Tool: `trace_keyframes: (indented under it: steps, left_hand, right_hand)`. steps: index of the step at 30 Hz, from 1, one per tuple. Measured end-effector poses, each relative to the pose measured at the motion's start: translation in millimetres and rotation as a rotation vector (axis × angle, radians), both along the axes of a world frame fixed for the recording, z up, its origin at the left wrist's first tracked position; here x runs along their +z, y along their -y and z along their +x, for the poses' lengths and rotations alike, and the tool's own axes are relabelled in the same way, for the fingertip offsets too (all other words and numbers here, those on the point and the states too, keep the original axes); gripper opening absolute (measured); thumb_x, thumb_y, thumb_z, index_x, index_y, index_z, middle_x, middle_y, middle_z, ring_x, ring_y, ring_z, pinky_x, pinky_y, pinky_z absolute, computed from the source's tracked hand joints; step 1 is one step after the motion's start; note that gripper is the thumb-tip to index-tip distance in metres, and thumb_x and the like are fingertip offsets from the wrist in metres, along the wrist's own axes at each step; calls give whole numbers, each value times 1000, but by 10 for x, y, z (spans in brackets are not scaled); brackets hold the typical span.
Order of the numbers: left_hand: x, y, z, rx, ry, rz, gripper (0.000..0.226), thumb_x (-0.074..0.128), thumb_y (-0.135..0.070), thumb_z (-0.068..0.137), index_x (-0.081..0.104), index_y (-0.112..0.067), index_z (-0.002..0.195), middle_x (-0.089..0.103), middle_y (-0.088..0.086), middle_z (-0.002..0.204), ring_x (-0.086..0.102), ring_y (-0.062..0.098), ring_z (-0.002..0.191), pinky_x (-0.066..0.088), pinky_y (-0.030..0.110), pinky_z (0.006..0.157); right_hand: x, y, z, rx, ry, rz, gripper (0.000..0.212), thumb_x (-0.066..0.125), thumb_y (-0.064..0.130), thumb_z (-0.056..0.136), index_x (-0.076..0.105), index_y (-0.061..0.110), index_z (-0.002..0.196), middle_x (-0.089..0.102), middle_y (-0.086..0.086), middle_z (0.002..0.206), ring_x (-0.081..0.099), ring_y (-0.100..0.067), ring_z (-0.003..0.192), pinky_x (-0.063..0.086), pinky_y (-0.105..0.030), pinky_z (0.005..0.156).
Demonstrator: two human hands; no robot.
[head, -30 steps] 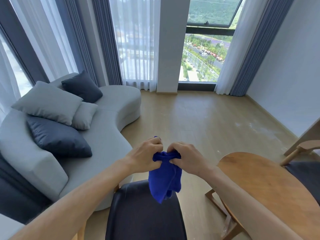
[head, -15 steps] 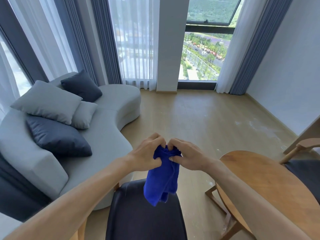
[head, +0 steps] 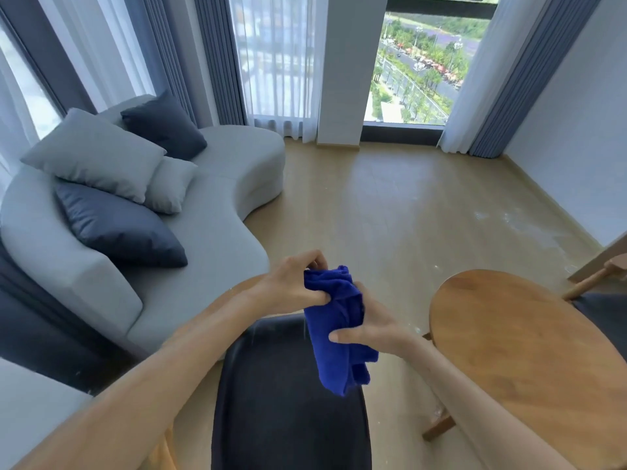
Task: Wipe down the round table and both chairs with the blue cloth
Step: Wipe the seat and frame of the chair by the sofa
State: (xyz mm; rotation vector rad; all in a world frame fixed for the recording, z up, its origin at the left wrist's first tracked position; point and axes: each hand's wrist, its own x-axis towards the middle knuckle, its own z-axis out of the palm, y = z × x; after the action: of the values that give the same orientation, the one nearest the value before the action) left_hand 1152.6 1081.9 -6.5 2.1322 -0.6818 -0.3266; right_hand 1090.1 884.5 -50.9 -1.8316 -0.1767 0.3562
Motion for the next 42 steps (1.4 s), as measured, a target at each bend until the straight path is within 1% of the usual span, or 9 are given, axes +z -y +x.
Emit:
trace_keyframes:
  steps: [4,7,12,16,20,23,28,33,42]
  left_hand:
    - [-489,-178,-17,66,-92,-8,26,75,-21,75,55,-27,92,64,-11,84,59,-2,74,46,11,62]
    - [-1067,-338,-45,122,-169,14,29,77,-28,75,55,-31,94,66,-10,89,63,2,82,55,22,72]
    - [-2113,-722,-118,219,-221,177,30,70,-37,83,50,-45,103,59,-22,108,57,-1,101,50,20,86]
    - [-2601,-1253,77,520,-89,373,24,62,-25,90,56,-28,114,60,-8,115,56,9,106,48,27,92]
    - [-2775,-1704,381,631,171,534,20,59,-14,89,59,-14,109,56,3,106,47,16,97,39,28,83]
    - [-2906,-1899,555,616,233,704,25,58,-15,88,56,-7,112,54,11,110,47,25,100,37,35,85]
    - [-3048,-2014,680,567,249,852,32,56,-24,88,53,-4,113,51,16,108,49,31,96,41,44,86]
    - [-3151,-2063,832,524,108,918,47,46,-36,93,41,-10,132,49,16,124,51,31,109,40,46,95]
    - [-3416,-2058,1140,338,56,1000,64,30,-41,100,-4,-27,152,26,13,155,35,34,137,31,49,110]
  right_hand:
    - [-463,-69,24,-80,33,-163,55,78,10,75,48,37,112,60,7,110,60,2,93,51,-14,73]
    - [-893,-143,67,-66,76,-298,41,78,14,74,56,35,101,57,5,101,57,-4,88,47,-11,72]
    - [-1786,-326,147,42,86,-511,38,69,25,83,56,27,119,52,13,113,52,-3,99,43,-16,86]
    - [-2526,-506,320,106,199,-808,40,67,23,84,56,22,122,58,5,111,54,-16,98,45,-28,85]
    - [-3366,-725,346,80,485,-1123,54,77,-2,52,68,9,104,65,-7,96,60,-27,76,51,-36,63]
    - [-3948,-818,123,199,515,-1288,54,76,-2,42,68,8,95,63,-10,88,59,-27,71,51,-35,61]
    - [-4235,-808,-207,334,347,-1306,70,82,8,43,68,5,111,64,-18,108,63,-36,93,53,-50,81]
    - [-4033,-494,83,618,335,-1175,76,75,64,55,63,25,119,54,-16,135,55,-36,121,46,-57,96]
    - [-4212,-484,13,664,254,-1176,92,79,62,53,53,27,135,47,-20,142,55,-36,121,51,-53,90]
